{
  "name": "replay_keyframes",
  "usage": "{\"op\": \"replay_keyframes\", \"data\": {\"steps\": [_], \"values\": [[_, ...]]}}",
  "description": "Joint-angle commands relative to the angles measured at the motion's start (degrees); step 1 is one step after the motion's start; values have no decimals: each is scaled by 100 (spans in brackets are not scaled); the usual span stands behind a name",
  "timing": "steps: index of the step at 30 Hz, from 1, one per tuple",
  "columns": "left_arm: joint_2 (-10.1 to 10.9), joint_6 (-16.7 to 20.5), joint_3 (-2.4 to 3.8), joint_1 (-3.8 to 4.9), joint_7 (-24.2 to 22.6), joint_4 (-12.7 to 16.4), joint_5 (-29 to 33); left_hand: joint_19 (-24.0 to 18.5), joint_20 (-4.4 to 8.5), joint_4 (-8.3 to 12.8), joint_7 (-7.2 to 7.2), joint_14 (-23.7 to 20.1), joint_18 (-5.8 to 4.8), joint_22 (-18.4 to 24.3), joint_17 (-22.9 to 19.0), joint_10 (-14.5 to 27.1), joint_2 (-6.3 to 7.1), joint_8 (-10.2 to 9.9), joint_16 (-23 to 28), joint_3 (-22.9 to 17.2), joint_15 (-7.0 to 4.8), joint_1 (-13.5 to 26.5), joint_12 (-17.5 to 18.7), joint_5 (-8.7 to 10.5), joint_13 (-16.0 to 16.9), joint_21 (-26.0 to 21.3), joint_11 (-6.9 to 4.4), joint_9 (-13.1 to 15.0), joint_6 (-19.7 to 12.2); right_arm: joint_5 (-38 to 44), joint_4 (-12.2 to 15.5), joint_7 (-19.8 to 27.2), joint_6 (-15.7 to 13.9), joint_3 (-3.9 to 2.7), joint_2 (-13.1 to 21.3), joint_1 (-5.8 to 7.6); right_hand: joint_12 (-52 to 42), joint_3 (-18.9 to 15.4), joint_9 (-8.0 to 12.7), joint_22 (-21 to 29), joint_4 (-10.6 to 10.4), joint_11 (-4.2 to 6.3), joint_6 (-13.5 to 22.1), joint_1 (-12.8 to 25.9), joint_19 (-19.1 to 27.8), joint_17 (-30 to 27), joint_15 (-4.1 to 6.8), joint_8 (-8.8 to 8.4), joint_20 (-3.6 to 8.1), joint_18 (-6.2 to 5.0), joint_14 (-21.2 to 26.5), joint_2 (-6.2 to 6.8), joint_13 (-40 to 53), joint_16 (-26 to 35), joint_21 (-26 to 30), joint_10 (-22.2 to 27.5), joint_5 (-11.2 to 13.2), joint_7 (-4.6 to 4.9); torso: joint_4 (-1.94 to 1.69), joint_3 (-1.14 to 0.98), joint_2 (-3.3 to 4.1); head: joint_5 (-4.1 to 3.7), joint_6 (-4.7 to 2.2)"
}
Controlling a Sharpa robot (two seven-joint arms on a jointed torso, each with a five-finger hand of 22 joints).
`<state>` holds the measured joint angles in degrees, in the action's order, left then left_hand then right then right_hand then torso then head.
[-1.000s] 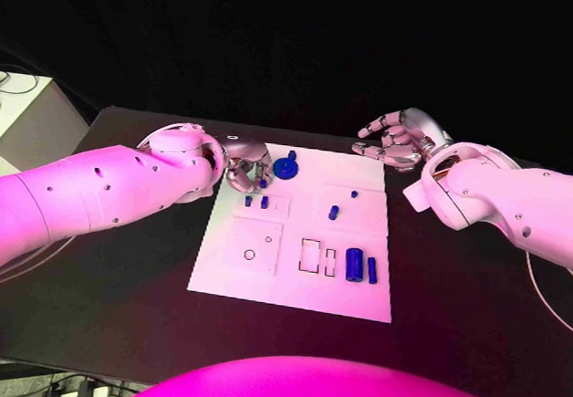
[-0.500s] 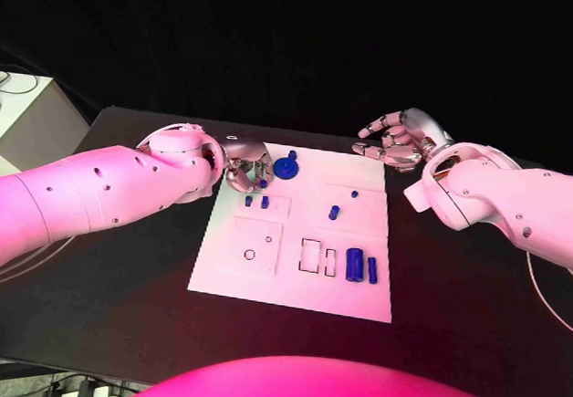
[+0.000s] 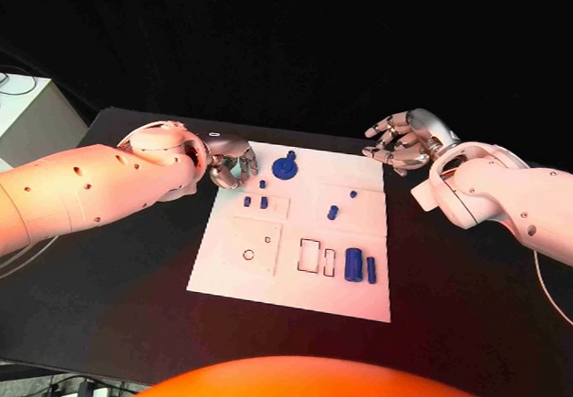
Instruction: Assemble the parts on the task board
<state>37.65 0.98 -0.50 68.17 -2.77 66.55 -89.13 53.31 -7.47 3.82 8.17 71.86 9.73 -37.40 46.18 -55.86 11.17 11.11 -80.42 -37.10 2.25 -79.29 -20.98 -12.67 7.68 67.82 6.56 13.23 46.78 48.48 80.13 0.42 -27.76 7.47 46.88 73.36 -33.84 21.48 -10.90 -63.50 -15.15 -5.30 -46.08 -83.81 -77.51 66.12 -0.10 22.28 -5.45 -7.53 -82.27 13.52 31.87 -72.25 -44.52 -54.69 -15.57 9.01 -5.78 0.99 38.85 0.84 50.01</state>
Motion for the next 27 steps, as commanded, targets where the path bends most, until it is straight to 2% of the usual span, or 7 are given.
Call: {"op": "replay_keyframes", "data": {"steps": [1,3,4,9,11,16,27], "values": [[93,300,35,19,-31,8,310,-38,-43,33,101,-73,91,0,-137,103,18,-24,48,-66,36,-27,84,-26,-50,-9,51,-9,35,607,-43,309,431,0,32,-4,825,364,19,-29,137,-26,-255,-117,-131,69,-46,-62,-31,-25,-87,82,-780,-69,-85,-7,152,125,-6,5,-3,-23,-6],[162,500,73,32,-123,6,586,-59,-54,58,192,-230,95,-6,-492,118,9,15,155,-114,46,-54,111,-23,-73,8,67,-4,127,943,-54,374,505,1,54,-5,1066,495,24,-130,225,-14,-332,-139,-215,151,-33,-86,-36,11,-139,108,-1043,-147,-255,-114,173,110,-6,4,-4,-36,-20],[210,638,107,39,-208,10,820,-128,-60,101,260,-584,94,-2,-1161,217,-2,105,425,-175,62,-103,176,-24,-115,-3,107,19,284,1249,-54,408,554,2,68,-7,1209,584,27,-268,299,-20,-396,-144,-301,291,-35,-104,-16,40,-211,124,-1216,-273,-484,-236,184,87,-6,4,-5,-57,-33],[420,904,193,76,-633,87,2567,-350,-62,133,326,-1042,102,21,-2012,48,-81,259,974,-228,65,-122,38,-16,-114,-44,120,22,451,2571,-9,408,698,8,114,-52,1605,765,35,-584,510,13,-549,-83,-456,532,1,-181,4,125,-328,212,-1665,-490,-978,-491,222,29,14,1,2,-174,-107],[543,674,211,86,-964,172,3995,-499,-89,13,357,-1145,98,124,-2158,57,-123,275,1232,-103,86,32,-58,-2,-100,-212,125,-7,408,3155,32,348,743,11,126,-99,1703,801,34,-681,564,26,-605,-45,-499,584,11,-203,12,149,-356,236,-1783,-538,-1129,-597,228,14,15,1,9,-260,-149],[791,-30,223,90,-1300,441,6118,-593,-172,-351,303,-1384,94,576,-2325,64,5,380,1554,478,119,473,-279,-25,-51,-891,93,-22,370,3888,87,164,781,22,104,-201,1846,810,39,-749,598,18,-640,45,-530,580,5,-248,10,166,-361,280,-1924,-542,-1226,-654,236,18,2,11,25,-410,-209],[1176,-349,225,81,-1730,1010,7256,-376,-115,-435,197,-1503,88,998,-2407,-275,-31,581,1757,645,37,444,-504,-37,14,-1480,-25,21,564,4585,64,-275,861,49,-38,-347,2055,735,44,-757,616,-13,-683,212,-528,556,-23,-306,-11,166,-356,306,-2110,-531,-1214,-627,288,31,-7,9,25,-482,-238]]}}
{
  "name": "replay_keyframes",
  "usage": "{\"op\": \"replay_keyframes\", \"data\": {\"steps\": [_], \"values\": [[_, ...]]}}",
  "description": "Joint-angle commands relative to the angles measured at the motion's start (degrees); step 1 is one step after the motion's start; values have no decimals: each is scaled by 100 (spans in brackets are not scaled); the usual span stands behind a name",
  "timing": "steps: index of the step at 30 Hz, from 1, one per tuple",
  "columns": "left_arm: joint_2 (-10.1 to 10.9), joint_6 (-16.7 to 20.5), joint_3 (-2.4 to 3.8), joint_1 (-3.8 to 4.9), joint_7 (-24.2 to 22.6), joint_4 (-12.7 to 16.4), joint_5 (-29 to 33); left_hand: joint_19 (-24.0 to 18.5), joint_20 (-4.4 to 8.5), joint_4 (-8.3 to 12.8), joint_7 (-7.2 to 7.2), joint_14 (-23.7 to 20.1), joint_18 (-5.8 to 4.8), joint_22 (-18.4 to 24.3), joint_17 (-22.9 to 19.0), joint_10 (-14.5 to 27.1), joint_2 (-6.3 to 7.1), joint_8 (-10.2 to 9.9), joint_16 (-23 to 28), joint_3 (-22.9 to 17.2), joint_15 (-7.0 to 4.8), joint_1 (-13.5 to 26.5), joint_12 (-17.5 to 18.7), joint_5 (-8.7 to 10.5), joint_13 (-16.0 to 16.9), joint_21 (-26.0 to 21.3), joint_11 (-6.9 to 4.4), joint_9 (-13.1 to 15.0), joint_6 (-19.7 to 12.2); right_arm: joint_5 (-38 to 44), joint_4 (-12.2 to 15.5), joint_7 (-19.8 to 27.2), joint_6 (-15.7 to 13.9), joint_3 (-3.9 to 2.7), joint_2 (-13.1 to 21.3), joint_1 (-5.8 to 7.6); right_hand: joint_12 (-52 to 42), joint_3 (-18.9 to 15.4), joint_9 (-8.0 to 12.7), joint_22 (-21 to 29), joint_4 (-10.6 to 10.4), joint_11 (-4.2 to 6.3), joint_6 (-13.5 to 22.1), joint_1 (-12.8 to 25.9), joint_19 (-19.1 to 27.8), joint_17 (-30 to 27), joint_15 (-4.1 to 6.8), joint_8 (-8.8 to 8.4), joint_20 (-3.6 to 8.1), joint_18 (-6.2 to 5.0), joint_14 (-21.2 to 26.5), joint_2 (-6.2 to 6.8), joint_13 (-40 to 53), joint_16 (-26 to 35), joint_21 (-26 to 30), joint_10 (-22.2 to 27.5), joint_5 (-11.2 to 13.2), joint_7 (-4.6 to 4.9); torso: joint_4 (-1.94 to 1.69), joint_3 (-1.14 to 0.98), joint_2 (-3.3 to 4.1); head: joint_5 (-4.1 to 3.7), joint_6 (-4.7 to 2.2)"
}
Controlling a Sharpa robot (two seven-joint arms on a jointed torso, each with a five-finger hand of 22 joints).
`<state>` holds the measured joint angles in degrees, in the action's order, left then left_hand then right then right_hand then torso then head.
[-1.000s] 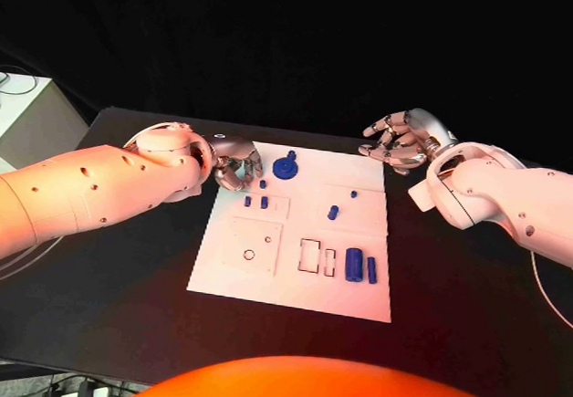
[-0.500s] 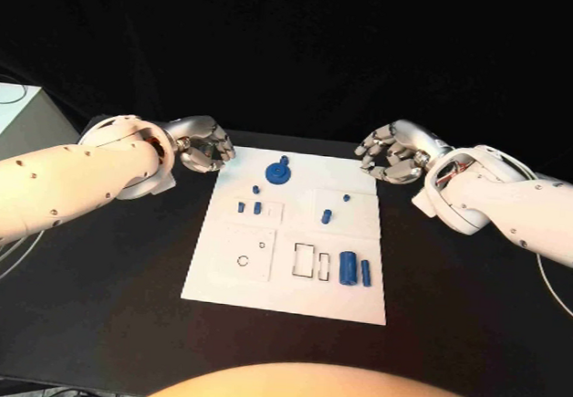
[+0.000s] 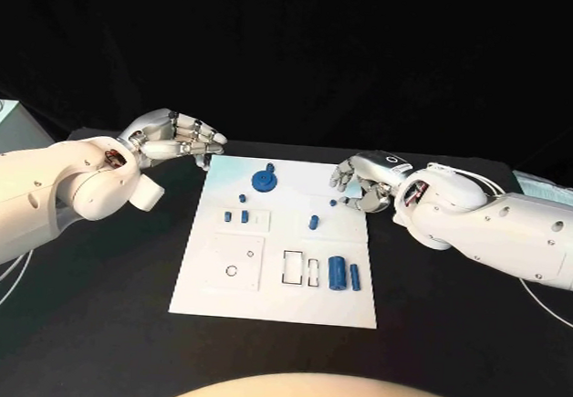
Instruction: Assemble the parts on the task board
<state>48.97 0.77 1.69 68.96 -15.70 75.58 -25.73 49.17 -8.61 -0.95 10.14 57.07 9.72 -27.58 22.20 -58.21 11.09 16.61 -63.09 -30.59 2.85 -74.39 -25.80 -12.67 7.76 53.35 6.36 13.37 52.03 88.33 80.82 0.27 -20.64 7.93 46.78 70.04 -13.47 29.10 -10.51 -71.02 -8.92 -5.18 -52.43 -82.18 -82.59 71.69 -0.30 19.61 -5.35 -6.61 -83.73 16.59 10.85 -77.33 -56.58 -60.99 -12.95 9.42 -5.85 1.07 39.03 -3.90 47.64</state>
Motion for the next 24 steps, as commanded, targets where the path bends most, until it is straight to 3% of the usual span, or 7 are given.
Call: {"op": "replay_keyframes", "data": {"steps": [1,7,16,19,24], "values": [[68,-333,5,1,-468,148,945,45,3,50,-1,-27,89,23,-11,-52,-34,35,33,-12,-26,-64,-22,-37,6,-41,-9,8,47,634,-8,-281,137,3,-45,-22,28,-30,4,-5,-6,-26,-55,54,-21,-10,-4,-40,-23,74,-208,-5,-18,-17,-8,2,22,-10,2,4,5,-14,1],[145,-335,4,-5,-560,304,1018,65,17,85,2,-33,88,36,-19,-67,-61,42,55,-32,-33,-128,-16,-39,4,-57,-12,8,60,726,-26,-353,157,10,-134,-39,51,-13,3,-17,6,-23,-81,54,-25,-31,-5,-46,-26,76,-202,-28,-52,-3,-24,-30,-19,-12,-6,5,3,-60,19],[191,-298,3,-8,-603,407,1035,80,25,106,22,-35,85,41,-26,-53,-68,29,73,-34,-30,-160,0,-37,-1,-62,1,1,41,796,-145,-412,268,27,-296,-79,100,69,-11,-55,42,-11,-181,39,-44,-9,5,-44,-23,81,-212,-84,-137,-24,-77,-141,-31,-18,4,-2,3,-61,47],[201,-296,3,-8,-604,428,1033,83,26,111,26,-35,85,42,-27,-49,-70,25,76,-34,-29,-167,4,-37,-2,-63,4,-1,35,841,-194,-454,326,31,-332,-90,153,163,-15,-73,78,-5,-230,34,-51,0,10,-63,-19,83,-217,-108,-210,-35,-95,-211,112,-23,-4,1,4,-70,60],[218,-292,2,-9,-597,455,1019,86,27,117,30,-35,84,43,-29,-46,-74,22,80,-36,-27,-177,7,-38,-3,-64,6,-3,30,956,-260,-550,434,40,-377,-110,177,235,-25,-85,101,5,-289,39,-54,5,17,-62,-14,84,-219,-129,-254,-42,-107,-283,139,-31,-5,-3,4,-78,87]]}}
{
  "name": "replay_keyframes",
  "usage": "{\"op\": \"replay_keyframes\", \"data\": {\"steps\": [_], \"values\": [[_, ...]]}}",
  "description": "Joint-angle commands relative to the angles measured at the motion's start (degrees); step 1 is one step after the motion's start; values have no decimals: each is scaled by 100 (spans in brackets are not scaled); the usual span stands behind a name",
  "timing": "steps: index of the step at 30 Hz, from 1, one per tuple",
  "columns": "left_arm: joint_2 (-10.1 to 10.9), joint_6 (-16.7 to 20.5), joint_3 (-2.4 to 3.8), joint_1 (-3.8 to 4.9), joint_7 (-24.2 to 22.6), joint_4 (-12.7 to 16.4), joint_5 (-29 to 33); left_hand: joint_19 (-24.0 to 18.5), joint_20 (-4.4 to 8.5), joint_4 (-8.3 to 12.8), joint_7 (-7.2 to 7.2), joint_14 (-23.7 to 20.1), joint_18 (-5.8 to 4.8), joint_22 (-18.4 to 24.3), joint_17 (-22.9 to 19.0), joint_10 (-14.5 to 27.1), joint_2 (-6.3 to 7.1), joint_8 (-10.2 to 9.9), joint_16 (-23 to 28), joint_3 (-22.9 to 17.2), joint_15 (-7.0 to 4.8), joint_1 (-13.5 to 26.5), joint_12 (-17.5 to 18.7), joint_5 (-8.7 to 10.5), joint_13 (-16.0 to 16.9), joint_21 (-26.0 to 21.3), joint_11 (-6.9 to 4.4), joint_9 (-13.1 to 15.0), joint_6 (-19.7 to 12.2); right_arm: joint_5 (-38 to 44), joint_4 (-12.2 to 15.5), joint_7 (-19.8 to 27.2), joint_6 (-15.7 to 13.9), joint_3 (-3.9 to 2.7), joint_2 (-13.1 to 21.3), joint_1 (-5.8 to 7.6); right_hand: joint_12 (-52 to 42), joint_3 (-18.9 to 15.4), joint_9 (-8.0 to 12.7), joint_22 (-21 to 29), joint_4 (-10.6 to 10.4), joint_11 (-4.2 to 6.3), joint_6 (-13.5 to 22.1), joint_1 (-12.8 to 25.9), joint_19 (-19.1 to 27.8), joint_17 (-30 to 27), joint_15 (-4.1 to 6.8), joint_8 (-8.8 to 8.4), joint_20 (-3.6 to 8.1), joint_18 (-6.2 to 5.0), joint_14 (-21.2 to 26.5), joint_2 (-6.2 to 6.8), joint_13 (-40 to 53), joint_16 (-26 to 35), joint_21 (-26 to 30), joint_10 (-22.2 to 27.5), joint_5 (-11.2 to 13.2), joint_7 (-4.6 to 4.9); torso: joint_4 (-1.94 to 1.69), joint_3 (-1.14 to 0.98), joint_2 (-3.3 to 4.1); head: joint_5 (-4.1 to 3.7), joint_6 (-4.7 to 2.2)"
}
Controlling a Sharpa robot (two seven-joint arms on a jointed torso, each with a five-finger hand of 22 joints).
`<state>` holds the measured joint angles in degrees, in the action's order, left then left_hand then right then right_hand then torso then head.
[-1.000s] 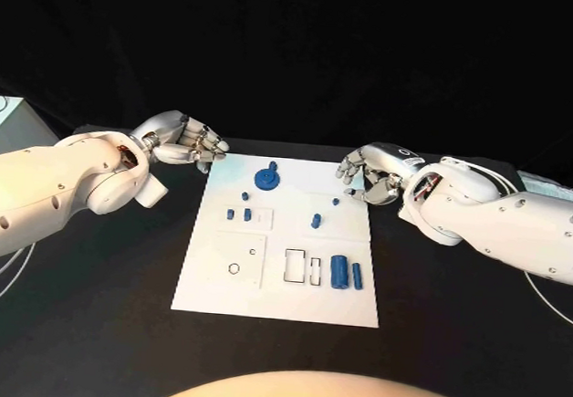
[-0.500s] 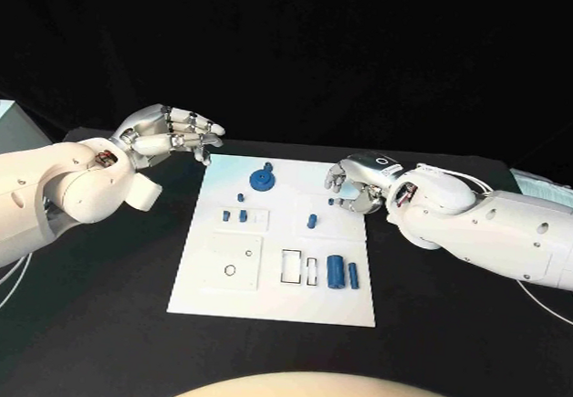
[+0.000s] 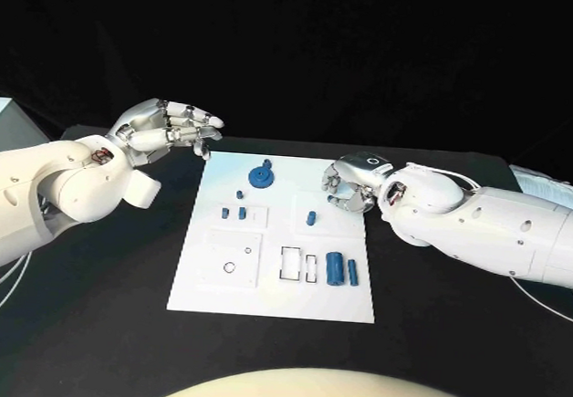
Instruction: Assemble the parts on the task board
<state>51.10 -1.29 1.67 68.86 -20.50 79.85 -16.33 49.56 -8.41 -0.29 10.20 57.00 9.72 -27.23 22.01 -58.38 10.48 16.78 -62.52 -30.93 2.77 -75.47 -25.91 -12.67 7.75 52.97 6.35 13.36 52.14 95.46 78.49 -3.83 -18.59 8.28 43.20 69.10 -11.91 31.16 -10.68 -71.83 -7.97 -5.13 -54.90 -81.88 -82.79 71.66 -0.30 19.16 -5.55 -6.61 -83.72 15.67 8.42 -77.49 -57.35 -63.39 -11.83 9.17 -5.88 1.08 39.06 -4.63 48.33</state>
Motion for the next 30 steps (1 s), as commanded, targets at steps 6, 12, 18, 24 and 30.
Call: {"op": "replay_keyframes", "data": {"steps": [6,12,18,24,30], "values": [[22,-88,3,1,-102,33,57,48,7,51,24,-28,84,8,-10,-29,-12,5,22,-2,-19,-69,17,-38,-2,-26,8,-2,19,408,-70,-243,311,11,-45,-45,34,36,-10,-6,10,1,-54,26,-34,3,17,-19,8,84,-219,-25,-25,-23,-30,-52,28,-7,10,-9,-4,-10,35],[28,-90,3,1,-77,27,37,51,7,57,29,-28,83,9,-12,-24,-15,1,28,-2,-17,-78,22,-37,-4,-27,12,-4,13,461,-81,-255,370,16,-61,-66,51,94,-25,-35,46,21,-123,34,-43,11,30,-9,16,90,-223,-31,-59,-32,-71,-135,29,-29,10,-9,-8,-6,45],[28,-115,3,1,-53,21,28,52,8,59,32,-29,82,9,-13,-20,-18,0,31,-2,-15,-82,25,-36,-5,-28,14,-5,11,424,-77,-225,327,20,-83,-109,71,211,-66,-133,106,72,-277,60,-82,75,72,31,47,113,-243,-122,-96,-84,-223,-318,66,-81,10,-9,-3,11,56],[29,-133,3,0,-40,17,26,53,8,61,33,-29,82,10,-14,-17,-19,-1,33,-2,-14,-86,27,-37,-5,-28,16,-6,10,314,-32,-191,220,21,-96,-128,102,269,-96,-243,127,101,-356,127,-128,171,96,50,69,144,-275,-180,-120,-161,-404,-414,122,-111,7,-6,-5,11,71],[29,-159,2,0,-22,8,25,56,9,77,35,-31,82,9,-17,-8,-26,-4,41,-5,-12,-109,35,-38,-8,-27,19,-8,7,257,1,-191,181,21,-117,-134,114,280,-102,-255,127,105,-366,150,-133,175,101,50,74,147,-277,-196,-127,-167,-421,-429,127,-116,6,-2,-6,5,80]]}}
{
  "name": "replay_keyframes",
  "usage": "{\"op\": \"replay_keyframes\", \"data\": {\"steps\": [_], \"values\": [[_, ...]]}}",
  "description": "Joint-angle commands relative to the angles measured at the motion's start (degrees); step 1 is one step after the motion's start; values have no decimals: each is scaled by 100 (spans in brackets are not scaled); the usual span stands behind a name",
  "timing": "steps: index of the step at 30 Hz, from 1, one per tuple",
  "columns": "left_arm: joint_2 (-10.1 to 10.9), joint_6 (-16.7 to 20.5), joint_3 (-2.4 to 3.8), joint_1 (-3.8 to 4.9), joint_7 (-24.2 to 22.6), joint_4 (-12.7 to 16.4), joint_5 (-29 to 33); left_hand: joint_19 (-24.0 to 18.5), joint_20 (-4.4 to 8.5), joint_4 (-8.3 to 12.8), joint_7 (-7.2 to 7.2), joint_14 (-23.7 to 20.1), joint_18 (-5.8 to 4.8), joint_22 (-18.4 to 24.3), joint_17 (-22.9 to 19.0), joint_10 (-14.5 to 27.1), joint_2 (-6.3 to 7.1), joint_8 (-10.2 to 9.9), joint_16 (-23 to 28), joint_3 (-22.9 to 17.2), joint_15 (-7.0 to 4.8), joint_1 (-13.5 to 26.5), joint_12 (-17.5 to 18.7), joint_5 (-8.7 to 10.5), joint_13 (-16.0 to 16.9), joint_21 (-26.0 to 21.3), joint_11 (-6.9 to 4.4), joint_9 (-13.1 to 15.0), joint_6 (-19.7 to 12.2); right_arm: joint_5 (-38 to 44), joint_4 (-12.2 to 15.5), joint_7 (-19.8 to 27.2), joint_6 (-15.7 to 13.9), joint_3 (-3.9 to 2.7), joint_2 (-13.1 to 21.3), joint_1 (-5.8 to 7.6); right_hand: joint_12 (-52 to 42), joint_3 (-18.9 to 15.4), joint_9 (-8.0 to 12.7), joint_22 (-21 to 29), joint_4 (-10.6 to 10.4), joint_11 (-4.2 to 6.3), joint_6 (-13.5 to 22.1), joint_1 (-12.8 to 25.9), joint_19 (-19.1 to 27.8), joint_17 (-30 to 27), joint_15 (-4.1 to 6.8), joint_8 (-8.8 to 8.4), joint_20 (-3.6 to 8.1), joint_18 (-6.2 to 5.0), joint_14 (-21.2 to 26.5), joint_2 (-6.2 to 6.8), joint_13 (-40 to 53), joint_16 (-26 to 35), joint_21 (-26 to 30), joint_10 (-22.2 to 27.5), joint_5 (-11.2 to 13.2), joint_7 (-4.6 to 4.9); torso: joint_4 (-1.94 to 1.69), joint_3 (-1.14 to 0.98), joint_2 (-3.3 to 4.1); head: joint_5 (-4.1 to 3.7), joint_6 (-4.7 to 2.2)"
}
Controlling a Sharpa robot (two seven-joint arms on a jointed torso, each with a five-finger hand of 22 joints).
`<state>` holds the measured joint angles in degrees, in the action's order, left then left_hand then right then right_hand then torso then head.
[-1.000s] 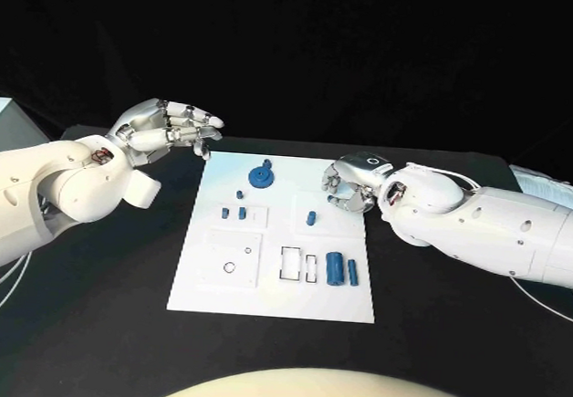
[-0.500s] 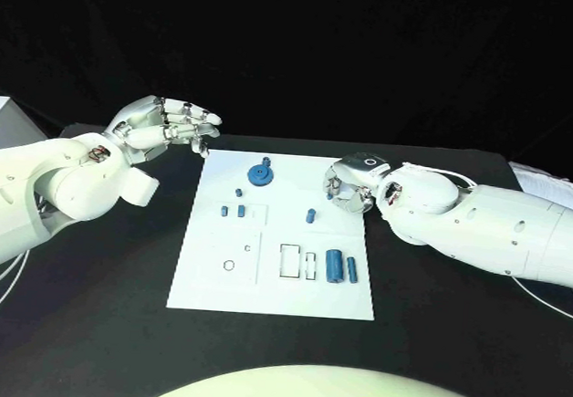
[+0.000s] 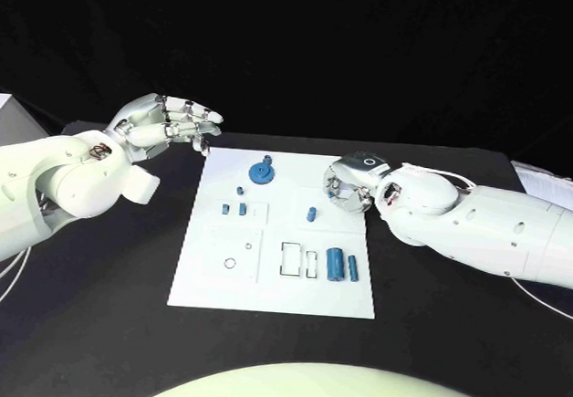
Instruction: Assemble the parts on the task board
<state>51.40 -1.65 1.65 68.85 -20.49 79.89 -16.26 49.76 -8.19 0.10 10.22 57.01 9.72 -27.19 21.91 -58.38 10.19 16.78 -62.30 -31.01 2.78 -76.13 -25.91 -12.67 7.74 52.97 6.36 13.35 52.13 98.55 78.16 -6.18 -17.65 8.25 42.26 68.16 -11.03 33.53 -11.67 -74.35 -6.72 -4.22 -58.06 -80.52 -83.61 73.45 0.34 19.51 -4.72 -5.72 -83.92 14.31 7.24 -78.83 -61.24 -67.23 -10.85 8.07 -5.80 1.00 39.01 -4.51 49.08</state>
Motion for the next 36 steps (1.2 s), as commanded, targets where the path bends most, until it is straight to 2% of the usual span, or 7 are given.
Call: {"op": "replay_keyframes", "data": {"steps": [1,10,14,18,19,25,36], "values": [[-1,-127,4,1,-21,4,18,36,-12,37,34,-32,82,6,-6,-8,2,-3,19,3,-13,-43,35,-37,-6,-27,18,-6,8,-56,35,40,85,24,-28,-40,26,43,-4,-3,1,13,-50,14,-50,-5,37,15,-9,58,-258,-60,-8,-33,-32,-45,29,-6,0,6,0,-4,5],[-1,-179,4,1,25,2,15,38,-11,52,38,-33,81,4,-9,0,3,-6,26,5,-12,-61,41,-37,-8,-25,22,-8,4,-61,10,-10,101,24,-76,-44,57,50,-8,-13,22,13,-39,41,-52,-18,39,0,-2,59,-255,-37,-24,-28,-42,-48,32,-5,4,5,-1,1,14],[0,-196,4,1,44,2,3,38,-11,58,43,-35,80,4,-11,9,5,-9,31,7,-9,-68,47,-36,-11,-24,27,-11,-1,-34,0,-60,86,24,-91,-47,100,165,-34,-40,130,24,-80,-15,-56,9,52,5,11,63,-259,-107,-47,-53,-68,-97,-28,-13,1,3,1,4,19],[-2,-205,4,1,53,0,-5,38,-11,58,43,-35,80,4,-11,9,5,-9,31,7,-9,-68,47,-36,-11,-24,27,-11,-1,12,0,-141,-41,24,-98,-53,83,406,-125,-193,359,79,-268,-141,-106,51,101,103,44,101,-271,-293,-34,-92,-311,-322,-20,-62,1,5,-5,7,24],[-3,-206,4,1,55,-1,-7,38,-11,58,43,-35,80,4,-11,9,5,-9,31,7,-9,-68,47,-36,-11,-24,27,-11,-1,22,3,-171,-77,24,-100,-55,90,448,-146,-226,399,94,-294,-129,-116,33,112,119,54,109,-267,-307,-30,-83,-363,-368,-1,-75,3,4,-5,13,26],[-6,-212,3,1,61,-6,-13,38,-11,58,43,-35,80,4,-11,9,5,-9,31,7,-9,-68,47,-36,-11,-24,27,-11,-1,48,28,-321,-255,23,-96,-61,144,573,-208,-291,520,120,-330,-48,-127,-55,133,140,78,123,-250,-328,-21,-32,-450,-474,74,-97,1,1,-4,10,34],[-6,-225,2,1,68,-25,-15,36,-11,72,46,-39,79,2,-14,17,-1,-10,40,5,-6,-86,54,-38,-13,-22,30,-12,-2,51,198,-411,-674,15,1,-66,182,638,-245,-335,595,129,-350,10,-137,-80,141,150,88,133,-250,-325,-16,-21,-511,-526,109,-106,5,1,-5,22,28]]}}
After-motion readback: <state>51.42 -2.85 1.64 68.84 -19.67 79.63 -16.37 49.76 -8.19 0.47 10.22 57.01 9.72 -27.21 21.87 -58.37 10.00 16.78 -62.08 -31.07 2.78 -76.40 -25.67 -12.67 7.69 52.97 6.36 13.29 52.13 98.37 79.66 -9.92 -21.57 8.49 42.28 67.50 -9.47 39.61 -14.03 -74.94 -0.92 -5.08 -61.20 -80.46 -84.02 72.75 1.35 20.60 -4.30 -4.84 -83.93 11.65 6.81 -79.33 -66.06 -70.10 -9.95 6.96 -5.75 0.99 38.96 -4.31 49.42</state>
